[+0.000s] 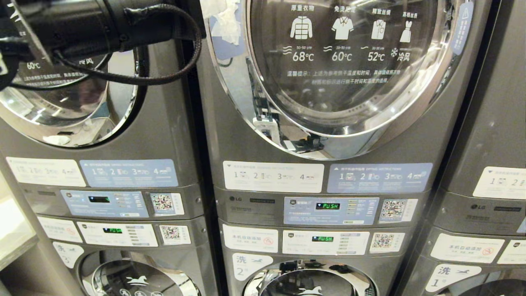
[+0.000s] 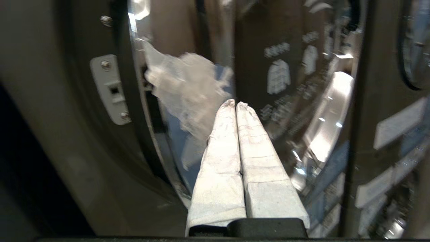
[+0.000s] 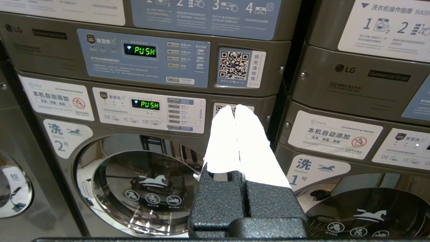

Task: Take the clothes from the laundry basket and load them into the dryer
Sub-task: Close the dryer

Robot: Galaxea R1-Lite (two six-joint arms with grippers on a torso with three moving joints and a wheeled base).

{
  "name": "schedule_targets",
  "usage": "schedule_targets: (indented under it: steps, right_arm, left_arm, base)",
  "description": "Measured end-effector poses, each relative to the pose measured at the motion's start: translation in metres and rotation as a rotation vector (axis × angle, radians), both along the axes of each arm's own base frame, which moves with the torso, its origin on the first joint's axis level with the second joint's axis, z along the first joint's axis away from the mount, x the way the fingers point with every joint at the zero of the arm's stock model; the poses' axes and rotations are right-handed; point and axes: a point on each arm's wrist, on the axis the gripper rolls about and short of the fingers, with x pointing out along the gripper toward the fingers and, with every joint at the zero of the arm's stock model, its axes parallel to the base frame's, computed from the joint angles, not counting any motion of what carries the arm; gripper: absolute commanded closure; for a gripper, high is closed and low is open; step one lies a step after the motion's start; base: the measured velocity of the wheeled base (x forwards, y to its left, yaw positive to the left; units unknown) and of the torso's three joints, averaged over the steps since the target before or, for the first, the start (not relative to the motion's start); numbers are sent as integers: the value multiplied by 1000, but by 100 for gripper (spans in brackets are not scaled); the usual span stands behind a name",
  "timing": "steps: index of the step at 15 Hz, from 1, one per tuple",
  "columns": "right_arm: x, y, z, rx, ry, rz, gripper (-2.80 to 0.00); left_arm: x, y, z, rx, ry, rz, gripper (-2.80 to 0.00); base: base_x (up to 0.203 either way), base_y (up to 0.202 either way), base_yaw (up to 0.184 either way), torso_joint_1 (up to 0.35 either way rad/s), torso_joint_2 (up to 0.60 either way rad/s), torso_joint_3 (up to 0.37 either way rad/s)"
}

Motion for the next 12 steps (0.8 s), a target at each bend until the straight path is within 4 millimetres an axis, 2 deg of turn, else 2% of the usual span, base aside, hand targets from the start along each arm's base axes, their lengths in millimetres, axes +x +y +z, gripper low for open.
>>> schedule_targets:
  steps: [4,12]
  right_arm:
    - [0,0,0,1,0,0,0]
    - [0,0,0,2,0,-1,0]
  left_arm:
    - [26,-9,11,-45,-48,130,0]
    - [66,-25,-17,7,-51,196,0]
  base:
    - [0,0,0,0,0,0]
    - [0,0,0,0,0,0]
